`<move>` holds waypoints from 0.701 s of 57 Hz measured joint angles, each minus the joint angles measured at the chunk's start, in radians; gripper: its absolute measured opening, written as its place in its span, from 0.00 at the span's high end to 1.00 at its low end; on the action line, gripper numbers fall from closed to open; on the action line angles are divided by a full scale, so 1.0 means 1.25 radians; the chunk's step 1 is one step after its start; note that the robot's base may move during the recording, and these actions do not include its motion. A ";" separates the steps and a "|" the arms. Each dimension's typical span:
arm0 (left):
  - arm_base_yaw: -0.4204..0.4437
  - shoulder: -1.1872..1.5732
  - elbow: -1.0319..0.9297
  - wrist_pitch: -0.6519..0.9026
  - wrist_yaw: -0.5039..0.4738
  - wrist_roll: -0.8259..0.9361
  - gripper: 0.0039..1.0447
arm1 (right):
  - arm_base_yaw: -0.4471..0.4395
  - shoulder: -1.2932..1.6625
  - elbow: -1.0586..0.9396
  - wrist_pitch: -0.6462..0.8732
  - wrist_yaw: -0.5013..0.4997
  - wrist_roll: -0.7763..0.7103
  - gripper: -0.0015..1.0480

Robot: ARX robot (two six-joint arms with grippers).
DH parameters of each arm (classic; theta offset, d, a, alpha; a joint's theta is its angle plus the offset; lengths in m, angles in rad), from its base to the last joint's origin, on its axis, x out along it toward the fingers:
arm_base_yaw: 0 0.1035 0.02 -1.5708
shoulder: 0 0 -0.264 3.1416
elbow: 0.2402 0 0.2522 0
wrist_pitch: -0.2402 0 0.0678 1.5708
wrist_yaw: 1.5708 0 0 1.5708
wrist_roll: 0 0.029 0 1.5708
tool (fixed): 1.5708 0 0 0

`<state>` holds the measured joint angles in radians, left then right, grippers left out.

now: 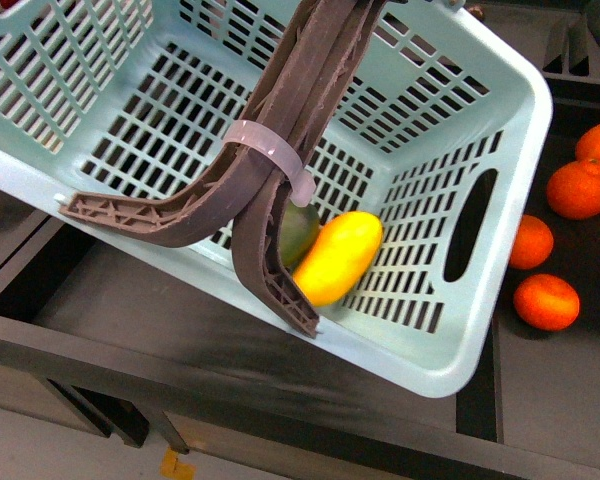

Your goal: Pick mango and avocado into basket

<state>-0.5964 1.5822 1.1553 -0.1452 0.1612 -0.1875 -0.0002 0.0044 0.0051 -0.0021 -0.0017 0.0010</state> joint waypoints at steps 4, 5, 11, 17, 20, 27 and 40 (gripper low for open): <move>-0.003 0.000 0.000 0.000 0.017 -0.002 0.91 | 0.000 0.000 0.000 0.000 0.000 0.000 0.07; -0.004 0.000 0.000 0.000 0.020 -0.002 0.91 | 0.000 0.000 0.000 0.000 0.000 0.000 0.07; -0.013 0.000 0.000 0.000 0.036 -0.007 0.91 | 0.000 0.000 0.000 0.000 0.000 0.000 0.07; -0.016 0.000 0.000 0.000 0.038 -0.007 0.91 | 0.000 0.000 0.000 0.000 0.000 0.000 0.07; -0.015 0.000 0.000 0.000 0.031 -0.007 0.91 | 0.000 0.000 0.000 0.000 0.000 0.000 0.07; -0.011 0.000 0.000 0.000 0.014 -0.005 0.91 | 0.000 0.000 0.000 0.000 0.000 0.000 0.07; 0.012 0.023 -0.002 0.066 0.128 0.043 0.91 | 0.000 0.000 0.000 0.000 0.000 0.000 0.07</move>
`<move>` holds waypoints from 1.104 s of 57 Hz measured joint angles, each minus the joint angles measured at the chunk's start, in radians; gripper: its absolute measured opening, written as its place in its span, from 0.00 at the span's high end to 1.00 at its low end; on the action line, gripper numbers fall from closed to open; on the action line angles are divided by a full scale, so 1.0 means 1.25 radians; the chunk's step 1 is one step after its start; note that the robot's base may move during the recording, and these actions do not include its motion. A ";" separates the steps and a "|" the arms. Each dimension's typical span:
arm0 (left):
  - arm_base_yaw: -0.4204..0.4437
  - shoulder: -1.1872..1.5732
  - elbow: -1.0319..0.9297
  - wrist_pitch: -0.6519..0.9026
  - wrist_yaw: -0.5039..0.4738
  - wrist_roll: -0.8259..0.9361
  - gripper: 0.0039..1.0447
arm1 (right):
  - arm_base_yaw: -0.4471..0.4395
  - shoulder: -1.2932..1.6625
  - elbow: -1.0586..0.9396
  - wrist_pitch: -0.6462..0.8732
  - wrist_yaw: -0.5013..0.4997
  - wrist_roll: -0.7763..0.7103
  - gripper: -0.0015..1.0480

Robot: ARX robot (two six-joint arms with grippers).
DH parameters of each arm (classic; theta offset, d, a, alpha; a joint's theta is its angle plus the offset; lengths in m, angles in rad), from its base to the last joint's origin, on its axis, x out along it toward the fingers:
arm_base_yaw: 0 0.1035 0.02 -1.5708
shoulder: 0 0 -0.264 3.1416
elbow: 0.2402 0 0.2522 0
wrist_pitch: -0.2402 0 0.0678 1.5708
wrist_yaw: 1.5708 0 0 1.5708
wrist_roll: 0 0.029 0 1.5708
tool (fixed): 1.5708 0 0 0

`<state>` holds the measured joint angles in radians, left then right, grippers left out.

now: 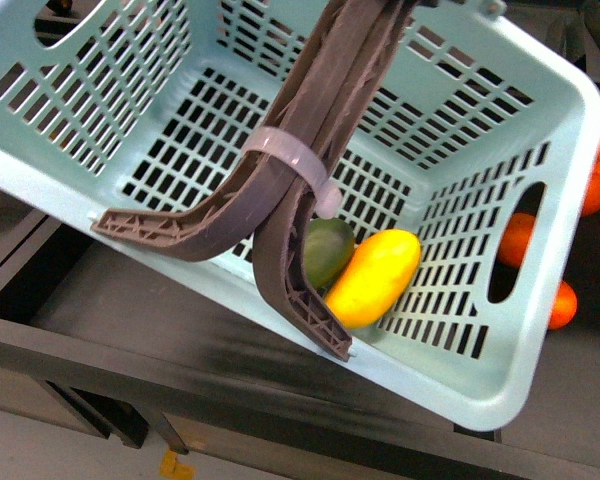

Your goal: Pick mango and avocado into basket

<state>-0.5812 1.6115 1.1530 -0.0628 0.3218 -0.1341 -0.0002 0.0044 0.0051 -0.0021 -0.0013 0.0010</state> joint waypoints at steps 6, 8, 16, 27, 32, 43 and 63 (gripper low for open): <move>0.019 0.084 0.047 0.096 0.000 0.018 0.91 | 0.000 0.000 0.000 0.000 0.000 0.000 0.07; 0.022 0.126 0.081 0.114 -0.026 -0.017 0.91 | 0.000 0.000 0.000 0.000 -0.001 0.000 0.07; 0.051 0.278 0.226 0.148 -0.131 -0.206 0.91 | 0.000 0.000 0.000 0.000 0.000 0.000 0.07; 0.108 0.457 0.502 0.068 -0.416 -0.621 0.92 | 0.000 0.000 0.000 0.000 0.000 0.000 0.07; 0.136 0.497 0.589 0.022 -0.497 -0.773 0.92 | 0.000 0.000 0.000 0.000 0.000 0.000 0.07; 0.157 0.567 0.737 -0.093 -0.551 -1.032 0.92 | 0.000 0.000 0.000 0.000 0.000 0.000 0.07; 0.166 0.733 0.816 -0.143 -0.543 -1.151 0.92 | 0.000 0.000 0.000 0.000 0.000 0.000 0.07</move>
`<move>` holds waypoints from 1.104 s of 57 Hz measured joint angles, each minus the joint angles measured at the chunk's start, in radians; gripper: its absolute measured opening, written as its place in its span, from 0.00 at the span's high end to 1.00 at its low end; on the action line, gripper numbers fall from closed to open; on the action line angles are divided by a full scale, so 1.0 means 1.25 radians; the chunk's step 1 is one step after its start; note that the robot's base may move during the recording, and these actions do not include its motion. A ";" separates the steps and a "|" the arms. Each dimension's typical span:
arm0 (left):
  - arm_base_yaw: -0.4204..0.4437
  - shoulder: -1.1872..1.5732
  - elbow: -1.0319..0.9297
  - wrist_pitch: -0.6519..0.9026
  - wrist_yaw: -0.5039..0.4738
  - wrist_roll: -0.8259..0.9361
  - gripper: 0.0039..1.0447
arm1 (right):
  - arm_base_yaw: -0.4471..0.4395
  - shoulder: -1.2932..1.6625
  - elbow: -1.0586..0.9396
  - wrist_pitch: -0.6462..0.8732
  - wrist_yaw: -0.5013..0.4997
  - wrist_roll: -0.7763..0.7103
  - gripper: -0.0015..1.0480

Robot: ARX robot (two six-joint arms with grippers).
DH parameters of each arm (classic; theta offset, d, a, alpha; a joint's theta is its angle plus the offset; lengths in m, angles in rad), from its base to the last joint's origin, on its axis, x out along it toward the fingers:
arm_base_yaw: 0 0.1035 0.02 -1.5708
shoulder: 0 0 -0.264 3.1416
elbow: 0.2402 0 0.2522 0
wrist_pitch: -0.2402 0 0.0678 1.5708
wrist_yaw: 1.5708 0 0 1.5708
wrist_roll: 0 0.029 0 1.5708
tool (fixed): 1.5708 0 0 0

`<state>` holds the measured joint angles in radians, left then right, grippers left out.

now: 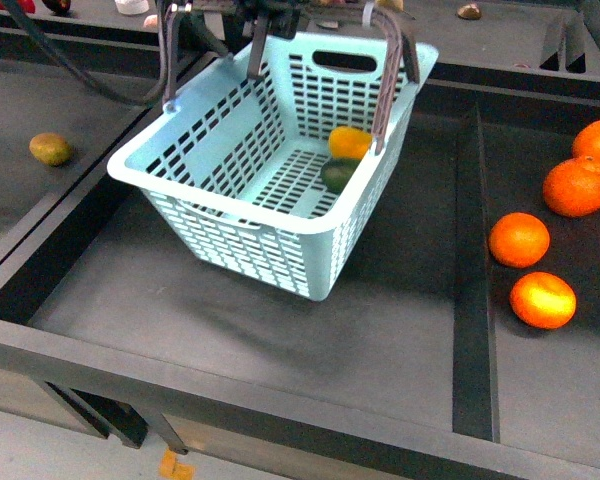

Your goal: Pick mango and avocado into basket

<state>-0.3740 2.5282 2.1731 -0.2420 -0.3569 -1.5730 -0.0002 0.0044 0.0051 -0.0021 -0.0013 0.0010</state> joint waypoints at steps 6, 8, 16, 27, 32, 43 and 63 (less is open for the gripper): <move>0.005 0.023 0.013 -0.015 -0.014 0.002 0.92 | 0.000 0.000 0.000 0.000 0.000 0.000 0.07; 0.006 0.023 0.009 -0.005 -0.016 0.000 0.92 | 0.000 0.000 0.000 0.000 0.000 0.000 0.07; 0.010 0.009 -0.038 0.034 -0.009 -0.018 0.84 | 0.000 0.000 0.000 0.000 0.000 0.000 0.07; 0.009 -0.068 -0.169 0.038 -0.017 -0.026 0.36 | 0.000 0.000 0.000 0.000 0.000 0.000 0.07; 0.009 -0.133 -0.235 0.042 -0.031 -0.023 0.21 | 0.000 0.000 0.000 0.000 0.000 0.000 0.07; 0.003 -0.360 -0.416 0.079 -0.063 0.018 0.07 | 0.000 0.000 0.000 0.000 0.000 0.000 0.07; 0.046 -0.759 -0.897 0.193 -0.117 0.246 0.07 | 0.000 0.000 0.000 0.000 0.000 0.000 0.07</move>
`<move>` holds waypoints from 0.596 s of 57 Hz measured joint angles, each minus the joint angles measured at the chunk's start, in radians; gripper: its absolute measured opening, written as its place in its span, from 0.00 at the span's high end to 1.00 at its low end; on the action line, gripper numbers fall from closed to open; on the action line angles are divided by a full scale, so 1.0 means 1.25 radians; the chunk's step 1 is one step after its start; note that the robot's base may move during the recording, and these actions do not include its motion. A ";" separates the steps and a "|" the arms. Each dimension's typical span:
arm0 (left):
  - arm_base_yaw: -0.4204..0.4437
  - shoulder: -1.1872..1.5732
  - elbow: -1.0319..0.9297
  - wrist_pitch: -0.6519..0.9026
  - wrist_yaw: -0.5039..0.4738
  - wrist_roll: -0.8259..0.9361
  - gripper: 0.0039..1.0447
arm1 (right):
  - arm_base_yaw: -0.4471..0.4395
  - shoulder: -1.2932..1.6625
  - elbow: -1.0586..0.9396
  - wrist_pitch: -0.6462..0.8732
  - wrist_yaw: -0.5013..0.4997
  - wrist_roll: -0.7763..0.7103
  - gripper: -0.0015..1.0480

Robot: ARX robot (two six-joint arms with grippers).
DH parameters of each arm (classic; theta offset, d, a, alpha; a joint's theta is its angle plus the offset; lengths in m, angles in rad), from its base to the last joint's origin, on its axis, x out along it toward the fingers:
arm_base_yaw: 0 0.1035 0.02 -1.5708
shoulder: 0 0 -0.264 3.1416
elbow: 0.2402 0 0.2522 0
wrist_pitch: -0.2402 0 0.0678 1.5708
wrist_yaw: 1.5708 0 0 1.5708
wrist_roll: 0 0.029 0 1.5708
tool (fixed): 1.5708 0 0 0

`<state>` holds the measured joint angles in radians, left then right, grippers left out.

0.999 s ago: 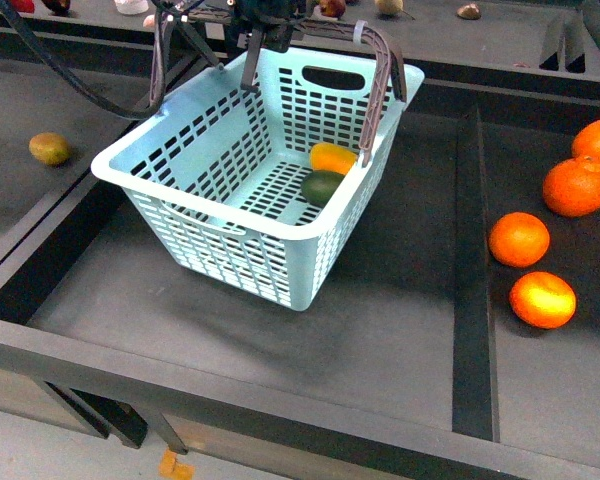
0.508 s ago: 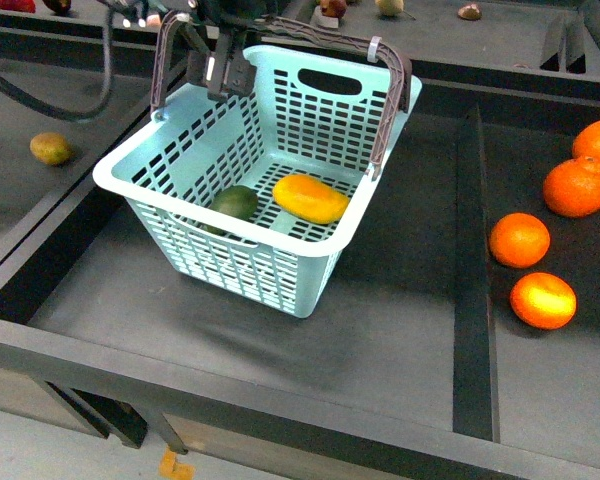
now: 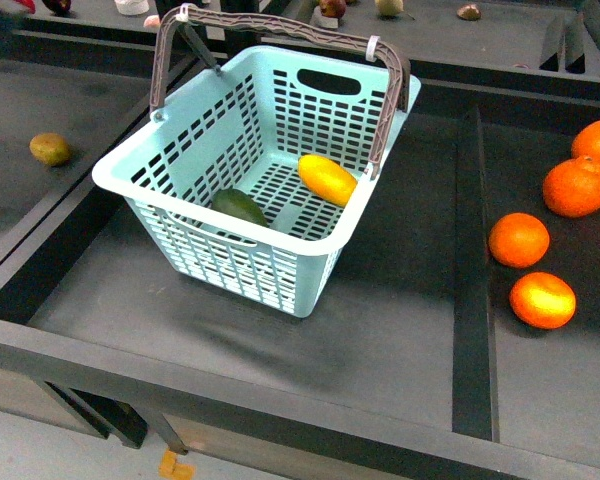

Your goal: Pick mango and avocado into basket

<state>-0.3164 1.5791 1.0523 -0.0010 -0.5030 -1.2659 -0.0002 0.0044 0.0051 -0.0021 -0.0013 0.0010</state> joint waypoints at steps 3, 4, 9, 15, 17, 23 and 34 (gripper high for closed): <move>0.032 -0.136 -0.098 -0.012 -0.030 0.056 0.07 | 0.000 0.000 0.000 0.000 0.000 0.000 0.07; 0.041 -0.169 -0.120 -0.017 -0.035 0.067 0.07 | 0.000 0.000 0.000 0.000 0.000 0.000 0.07; 0.104 -0.391 -0.252 -0.074 -0.055 0.145 0.07 | 0.000 0.000 0.000 0.000 0.000 0.000 0.07; 0.150 -0.553 -0.328 -0.087 -0.099 0.277 0.07 | 0.000 0.000 0.000 0.000 0.000 0.000 0.07; 0.179 -0.582 -0.357 -0.017 0.003 0.365 0.11 | 0.000 0.000 0.000 0.000 0.000 0.000 0.07; 0.249 -0.652 -0.541 0.298 0.379 0.799 0.39 | 0.000 0.000 0.000 0.000 0.000 0.000 0.07; 0.251 -0.729 -0.646 0.333 0.402 0.975 0.76 | 0.000 0.000 0.000 0.000 0.000 0.000 0.07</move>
<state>-0.0021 0.6682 0.2447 0.4156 -0.0002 -0.0467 -0.0002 0.0044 0.0051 -0.0021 -0.0013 0.0010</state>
